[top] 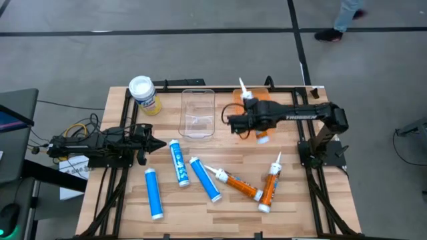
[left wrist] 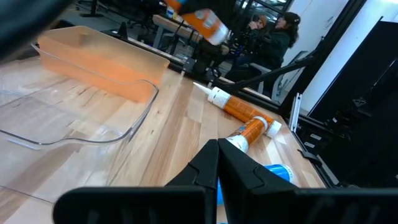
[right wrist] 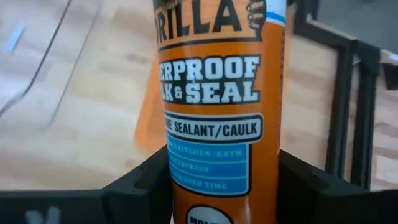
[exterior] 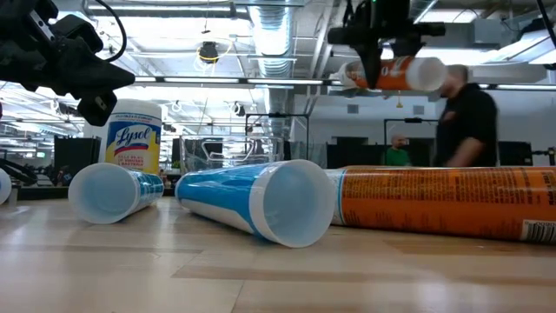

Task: Pick & place silicon tubes, Sealant and Lysol wipes
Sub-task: Put the middle orange sealant into the orange bin

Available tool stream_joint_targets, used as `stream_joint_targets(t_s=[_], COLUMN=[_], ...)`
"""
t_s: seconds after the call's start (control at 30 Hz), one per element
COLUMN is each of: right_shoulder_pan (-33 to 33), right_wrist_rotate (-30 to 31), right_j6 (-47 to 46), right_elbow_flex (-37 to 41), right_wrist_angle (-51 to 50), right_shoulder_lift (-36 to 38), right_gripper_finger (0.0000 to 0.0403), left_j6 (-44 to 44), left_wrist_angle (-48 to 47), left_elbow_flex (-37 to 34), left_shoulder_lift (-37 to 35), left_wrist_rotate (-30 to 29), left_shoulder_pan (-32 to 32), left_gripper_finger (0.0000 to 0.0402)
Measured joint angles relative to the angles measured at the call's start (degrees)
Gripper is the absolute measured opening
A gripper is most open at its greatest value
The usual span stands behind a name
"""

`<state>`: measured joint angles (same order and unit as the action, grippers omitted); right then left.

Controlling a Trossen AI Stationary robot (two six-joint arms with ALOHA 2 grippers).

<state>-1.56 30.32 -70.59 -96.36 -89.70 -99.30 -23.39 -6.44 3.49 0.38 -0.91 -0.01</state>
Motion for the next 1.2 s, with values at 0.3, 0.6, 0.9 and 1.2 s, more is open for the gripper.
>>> stream_joint_targets(t_s=[0.3, 0.6, 0.9, 1.2], right_shoulder_pan=[-8.1, -13.0, -18.2, -22.5], right_wrist_rotate=[4.2, 4.5, 4.7, 5.4], right_j6=[0.2, 0.5, 2.1, 11.2], right_elbow_flex=[2.6, 13.4, 21.6, 26.0], right_wrist_angle=[5.0, 22.0, 29.4, 33.7], right_shoulder_lift=[-0.1, -0.1, -0.1, -0.1], right_gripper_finger=[0.0188, 0.0193, 0.019, 0.0187], left_j6=[0.0, 0.0, -0.1, -0.2], left_wrist_angle=[0.1, 0.1, 0.1, 0.1], left_elbow_flex=[0.0, 0.0, 0.0, 0.0], left_shoulder_lift=[0.0, 0.0, 0.0, 0.0], left_wrist_rotate=[0.0, 0.0, 0.0, 0.0], left_shoulder_pan=[0.0, 0.0, 0.0, 0.0], left_gripper_finger=[0.0, 0.0, 0.0, 0.0])
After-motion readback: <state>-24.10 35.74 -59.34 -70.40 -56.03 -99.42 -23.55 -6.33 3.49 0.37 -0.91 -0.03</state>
